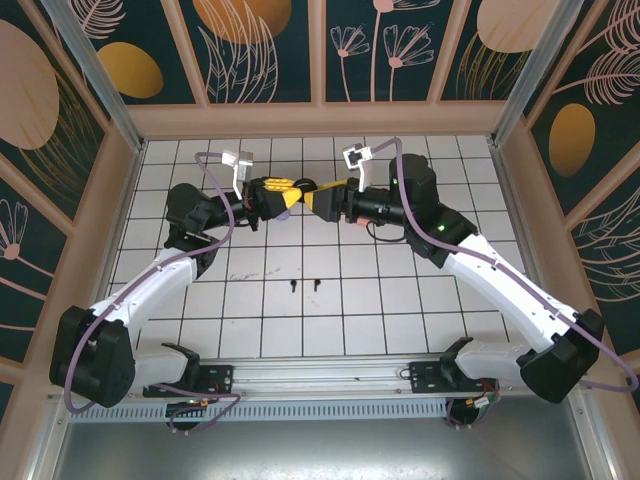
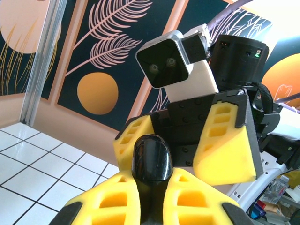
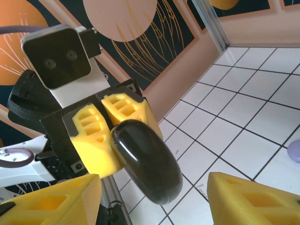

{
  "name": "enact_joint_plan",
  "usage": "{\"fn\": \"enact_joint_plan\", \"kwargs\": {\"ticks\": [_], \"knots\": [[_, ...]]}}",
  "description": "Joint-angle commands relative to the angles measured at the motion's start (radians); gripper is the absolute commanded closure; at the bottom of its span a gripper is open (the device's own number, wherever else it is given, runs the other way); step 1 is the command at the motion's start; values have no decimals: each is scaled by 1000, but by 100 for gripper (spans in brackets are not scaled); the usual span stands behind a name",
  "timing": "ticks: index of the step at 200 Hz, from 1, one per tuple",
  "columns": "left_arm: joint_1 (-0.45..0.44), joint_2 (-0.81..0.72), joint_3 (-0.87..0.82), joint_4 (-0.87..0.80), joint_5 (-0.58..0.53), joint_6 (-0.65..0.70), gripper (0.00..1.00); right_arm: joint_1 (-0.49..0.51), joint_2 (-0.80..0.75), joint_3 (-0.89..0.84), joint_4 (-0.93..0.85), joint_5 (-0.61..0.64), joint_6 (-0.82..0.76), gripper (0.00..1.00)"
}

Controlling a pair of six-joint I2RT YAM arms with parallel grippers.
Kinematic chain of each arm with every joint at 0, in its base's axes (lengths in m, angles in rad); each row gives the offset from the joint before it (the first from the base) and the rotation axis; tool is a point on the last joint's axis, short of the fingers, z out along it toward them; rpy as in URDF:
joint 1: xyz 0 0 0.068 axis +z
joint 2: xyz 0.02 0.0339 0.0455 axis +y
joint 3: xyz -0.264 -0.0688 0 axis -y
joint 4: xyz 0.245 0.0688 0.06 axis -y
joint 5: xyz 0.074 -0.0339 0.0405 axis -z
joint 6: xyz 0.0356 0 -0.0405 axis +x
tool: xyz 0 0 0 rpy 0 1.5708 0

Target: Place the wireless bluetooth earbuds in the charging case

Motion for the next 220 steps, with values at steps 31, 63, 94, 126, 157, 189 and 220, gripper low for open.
{"fn": "enact_joint_plan", "kwargs": {"ticks": [31, 63, 94, 126, 157, 189, 220], "knots": [[2, 2, 39, 51, 33, -24, 99, -13, 28, 25, 140, -80, 44, 47], [-1, 5, 39, 68, 30, -41, 99, -13, 38, 20, 163, -112, 55, 55], [-4, 11, 42, 78, 27, -54, 98, -15, 33, 11, 175, -113, 58, 69], [-6, 16, 48, 74, 19, -57, 94, -19, 25, 6, 182, -118, 62, 83], [-7, 19, 54, 54, 11, -53, 74, -26, 19, 4, 181, -126, 58, 94], [-7, 21, 86, -42, 44, 11, 56, -44, 13, 3, 165, -137, 47, 99], [-8, 29, 142, -203, 126, 123, 52, -75, 9, 3, 150, -166, 43, 100]]}}
